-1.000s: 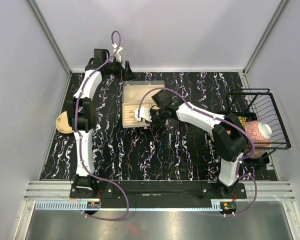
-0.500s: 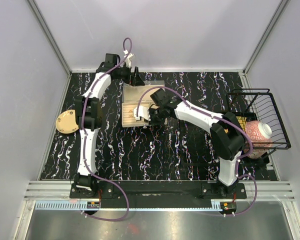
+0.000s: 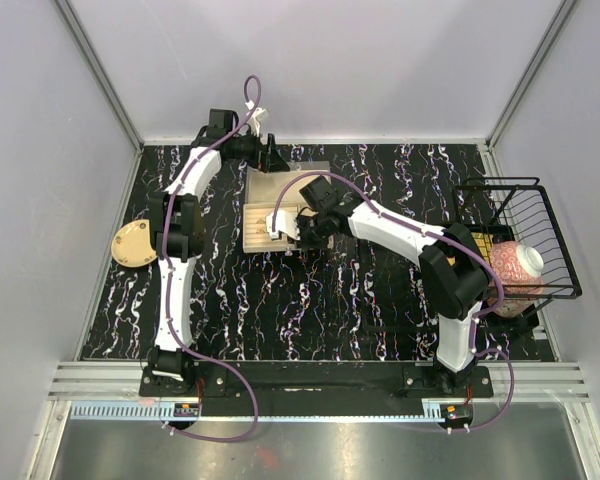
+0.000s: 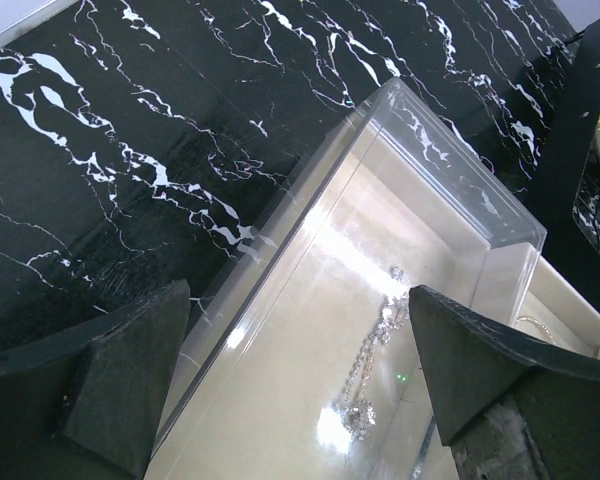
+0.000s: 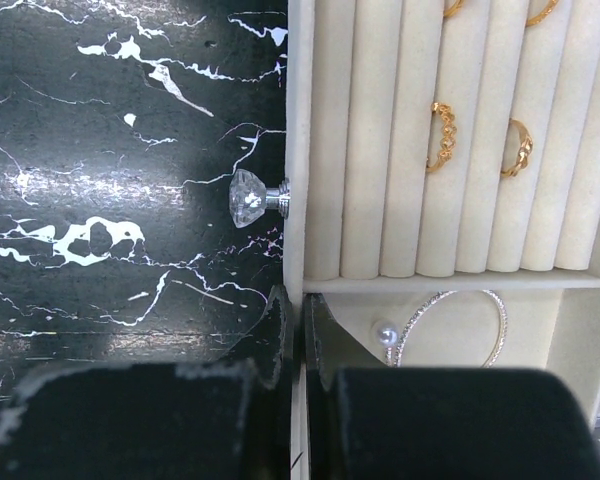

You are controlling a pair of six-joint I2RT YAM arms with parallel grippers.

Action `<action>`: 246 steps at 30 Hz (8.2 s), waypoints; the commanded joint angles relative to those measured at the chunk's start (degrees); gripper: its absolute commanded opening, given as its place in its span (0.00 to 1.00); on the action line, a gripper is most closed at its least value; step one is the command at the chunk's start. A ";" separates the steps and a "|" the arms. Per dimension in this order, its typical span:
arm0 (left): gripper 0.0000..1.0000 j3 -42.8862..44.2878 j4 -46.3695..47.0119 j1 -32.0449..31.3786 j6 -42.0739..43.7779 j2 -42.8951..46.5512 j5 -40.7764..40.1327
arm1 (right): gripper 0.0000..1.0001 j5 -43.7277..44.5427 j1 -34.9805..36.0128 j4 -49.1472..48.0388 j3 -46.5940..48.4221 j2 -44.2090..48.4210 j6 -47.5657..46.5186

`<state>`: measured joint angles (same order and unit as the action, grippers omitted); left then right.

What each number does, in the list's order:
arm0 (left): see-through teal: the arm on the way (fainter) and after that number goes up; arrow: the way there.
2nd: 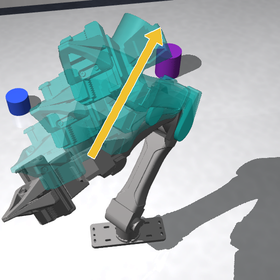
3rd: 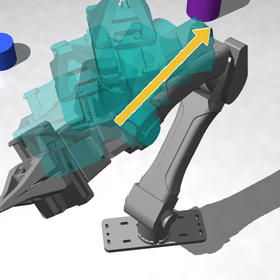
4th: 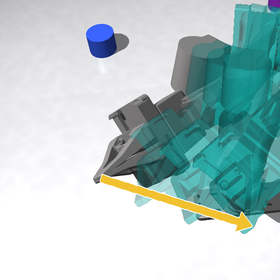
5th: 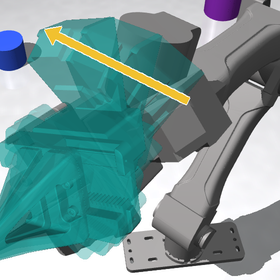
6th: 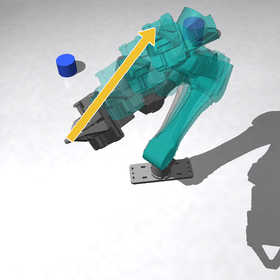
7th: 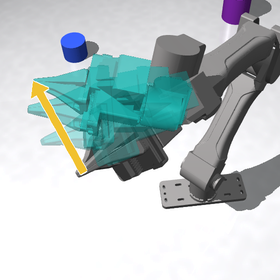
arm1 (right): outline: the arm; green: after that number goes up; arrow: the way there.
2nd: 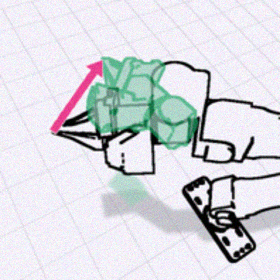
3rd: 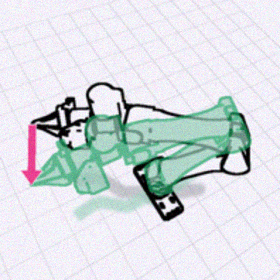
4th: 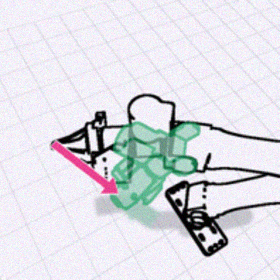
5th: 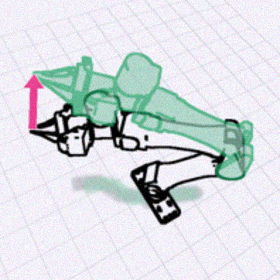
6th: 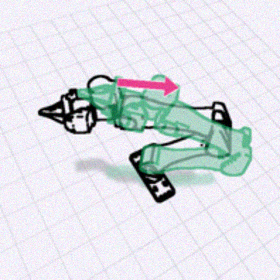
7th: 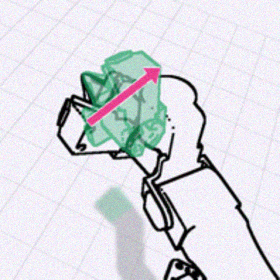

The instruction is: Organize the mixed jewelry

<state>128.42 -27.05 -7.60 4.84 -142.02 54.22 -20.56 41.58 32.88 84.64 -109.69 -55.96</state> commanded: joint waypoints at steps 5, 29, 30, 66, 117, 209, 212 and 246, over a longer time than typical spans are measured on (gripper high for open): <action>0.99 -3.61 1.30 -0.75 -1.59 3.50 4.67 | 0.00 -1.15 -0.36 -3.88 0.62 1.32 0.95; 0.98 -4.14 0.59 -0.49 -0.45 3.76 4.76 | 0.00 2.54 -0.27 -4.93 -1.15 3.87 1.56; 0.98 -4.14 0.68 -0.49 -0.45 3.85 4.85 | 0.00 2.54 -0.19 -4.93 -1.06 3.87 1.73; 0.98 -5.64 -0.90 -0.31 1.31 4.82 4.58 | 0.00 5.27 1.22 -9.68 -5.80 6.86 5.43; 0.98 -6.96 -2.48 -0.31 2.98 5.17 5.02 | 0.00 1.04 0.69 -9.42 -3.61 4.92 -2.66; 0.95 -8.36 -1.69 -0.84 2.72 4.64 7.39 | 0.35 16.68 -2.56 -13.72 14.06 -8.70 -4.68; 0.95 -8.36 -1.69 -0.84 2.72 4.73 7.22 | 0.36 17.13 -2.65 -13.99 14.58 -8.96 -4.42; 0.95 -6.43 -0.73 -0.49 1.84 4.55 5.73 | 0.39 6.40 -2.56 0.16 12.82 -6.23 4.20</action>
<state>120.73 -26.44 -7.46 8.21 -139.85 58.59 -12.80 39.31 31.88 92.99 -112.62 -52.88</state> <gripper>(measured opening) 0.961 0.383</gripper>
